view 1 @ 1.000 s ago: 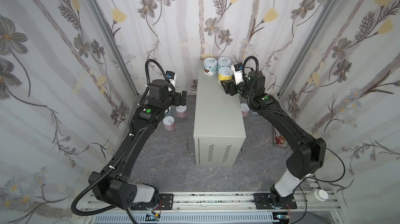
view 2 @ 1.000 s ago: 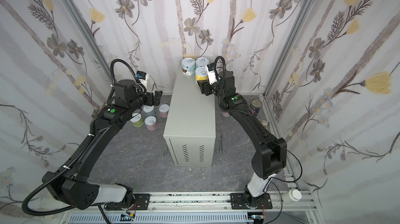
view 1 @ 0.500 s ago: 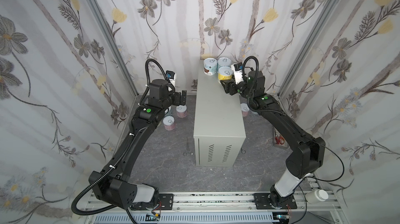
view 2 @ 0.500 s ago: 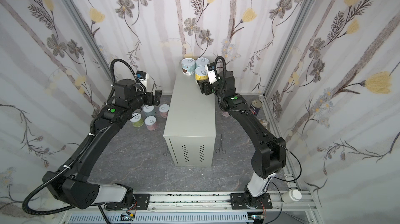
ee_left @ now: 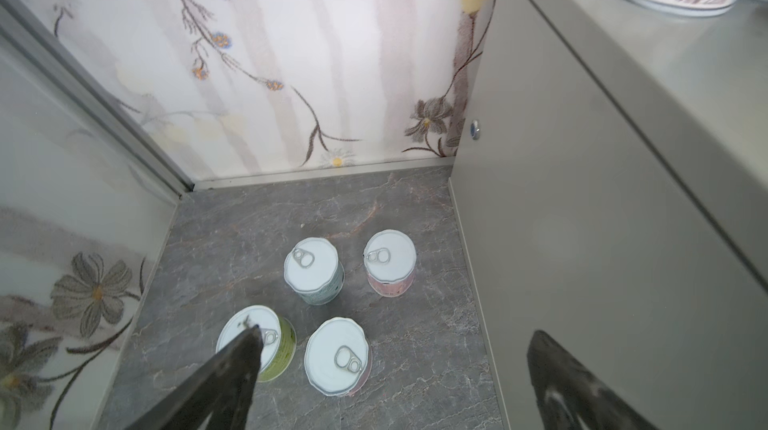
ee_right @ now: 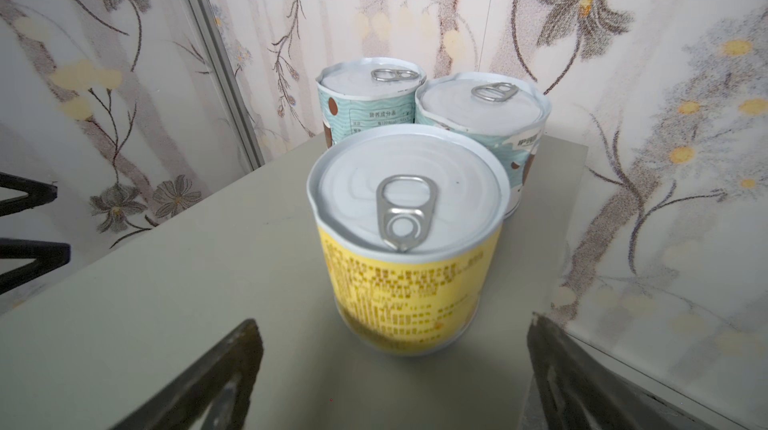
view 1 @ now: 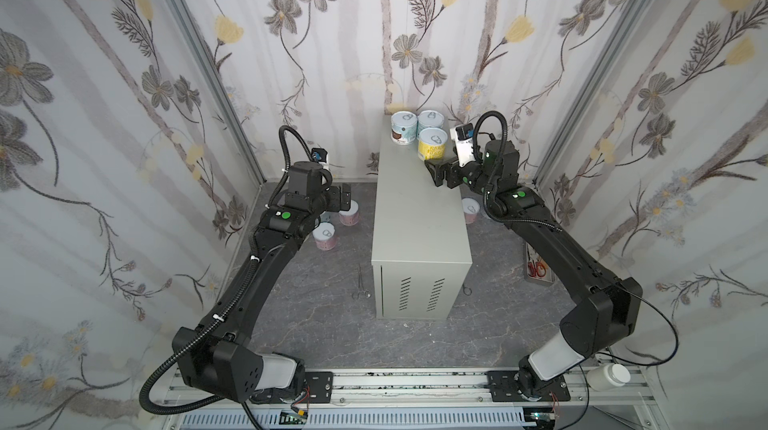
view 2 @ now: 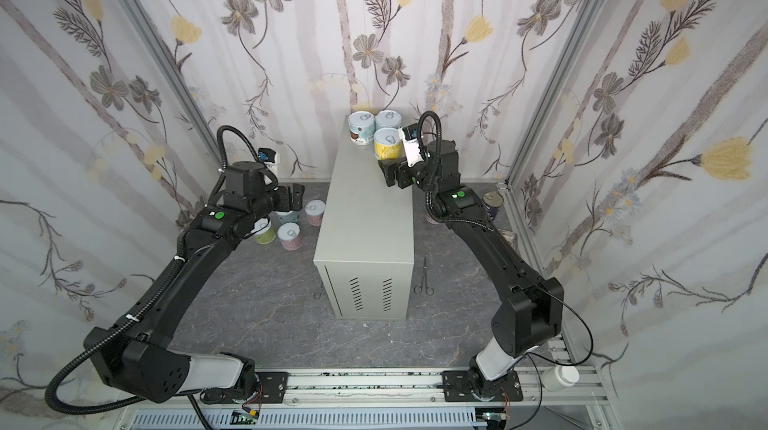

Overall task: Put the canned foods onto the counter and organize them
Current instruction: 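Withdraw the right gripper while the left gripper descends onto the pink can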

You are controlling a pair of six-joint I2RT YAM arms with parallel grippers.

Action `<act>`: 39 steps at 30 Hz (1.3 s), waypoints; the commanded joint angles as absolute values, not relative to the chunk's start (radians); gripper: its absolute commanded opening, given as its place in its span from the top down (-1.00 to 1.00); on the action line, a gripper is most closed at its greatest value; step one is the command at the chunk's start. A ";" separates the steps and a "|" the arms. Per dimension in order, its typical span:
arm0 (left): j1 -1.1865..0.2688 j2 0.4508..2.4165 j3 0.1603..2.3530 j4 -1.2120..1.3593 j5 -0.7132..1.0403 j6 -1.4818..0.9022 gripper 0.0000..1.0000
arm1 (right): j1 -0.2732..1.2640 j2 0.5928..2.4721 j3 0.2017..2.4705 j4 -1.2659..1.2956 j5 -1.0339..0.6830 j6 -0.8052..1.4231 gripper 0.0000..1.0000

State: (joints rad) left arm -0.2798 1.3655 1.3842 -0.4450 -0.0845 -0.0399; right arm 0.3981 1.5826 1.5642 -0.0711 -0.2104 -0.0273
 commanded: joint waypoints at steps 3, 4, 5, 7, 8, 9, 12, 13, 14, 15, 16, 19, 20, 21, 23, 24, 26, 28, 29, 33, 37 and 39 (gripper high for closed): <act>-0.260 1.391 1.322 -0.468 -0.111 -0.170 -1.00 | 0.391 1.506 1.500 -0.030 -0.209 -0.040 -0.99; -0.254 1.403 1.314 -0.472 -0.112 -0.184 -1.00 | 0.388 1.493 1.491 -0.029 -0.207 -0.040 -0.99; -0.248 1.417 1.308 -0.473 -0.113 -0.197 -1.00 | 0.384 1.482 1.482 -0.028 -0.207 -0.041 -0.99; -0.231 1.443 1.302 -0.479 -0.117 -0.226 -1.00 | 0.377 1.459 1.463 -0.025 -0.206 -0.041 -0.99; -0.221 1.459 1.301 -0.482 -0.112 -0.242 -1.00 | 0.374 1.448 1.455 -0.024 -0.206 -0.041 -0.99; -0.211 1.473 1.301 -0.481 -0.104 -0.256 -1.00 | 0.369 1.436 1.445 -0.023 -0.207 -0.041 -0.99; -0.194 1.511 1.276 -0.470 -0.097 -0.284 -1.00 | 0.362 1.401 1.407 -0.011 -0.207 -0.040 -0.99; -0.190 1.527 1.270 -0.465 -0.096 -0.291 -1.00 | 0.357 1.389 1.395 -0.009 -0.206 -0.040 -0.99; -0.188 1.540 1.267 -0.461 -0.094 -0.298 -1.00 | 0.354 1.381 1.385 -0.009 -0.204 -0.037 -0.99; -0.185 1.558 1.267 -0.459 -0.088 -0.305 -1.00 | 0.351 1.373 1.375 -0.010 -0.203 -0.037 -0.99; -0.183 1.576 1.266 -0.456 -0.082 -0.313 -1.00 | 0.347 1.364 1.366 -0.012 -0.200 -0.037 -0.99; -0.179 1.622 1.264 -0.446 -0.063 -0.328 -1.00 | 0.337 1.337 1.343 -0.012 -0.196 -0.036 -0.99; -0.178 1.637 1.266 -0.446 -0.063 -0.332 -1.00 | 0.334 1.331 1.339 -0.013 -0.195 -0.037 -0.99; -0.177 1.655 1.268 -0.446 -0.067 -0.336 -1.00 | 0.330 1.326 1.335 -0.014 -0.193 -0.037 -0.99; -0.175 1.684 1.271 -0.448 -0.076 -0.340 -1.00 | 0.322 1.317 1.329 -0.017 -0.194 -0.037 -0.99; -0.173 1.699 1.274 -0.450 -0.079 -0.343 -1.00 | 0.318 1.312 1.325 -0.017 -0.194 -0.036 -0.99; -0.171 1.726 1.280 -0.453 -0.086 -0.343 -1.00 | 0.312 1.307 1.321 -0.017 -0.194 -0.037 -0.99; -0.170 1.755 1.287 -0.458 -0.092 -0.341 -1.00 | 0.308 1.305 1.316 -0.016 -0.197 -0.037 -0.99; -0.170 1.766 1.287 -0.462 -0.098 -0.341 -1.00 | 0.307 1.305 1.315 -0.017 -0.198 -0.037 -0.99; -0.170 1.806 1.288 -0.471 -0.138 -0.337 -1.00 | 0.304 1.308 1.309 -0.015 -0.203 -0.035 -0.99; -0.169 1.838 1.319 -0.461 -0.141 -0.336 -1.00 | 0.301 1.311 1.304 -0.013 -0.207 -0.034 -0.99; -0.167 1.853 1.326 -0.455 -0.149 -0.336 -1.00 | 0.300 1.313 1.302 -0.013 -0.209 -0.034 -0.99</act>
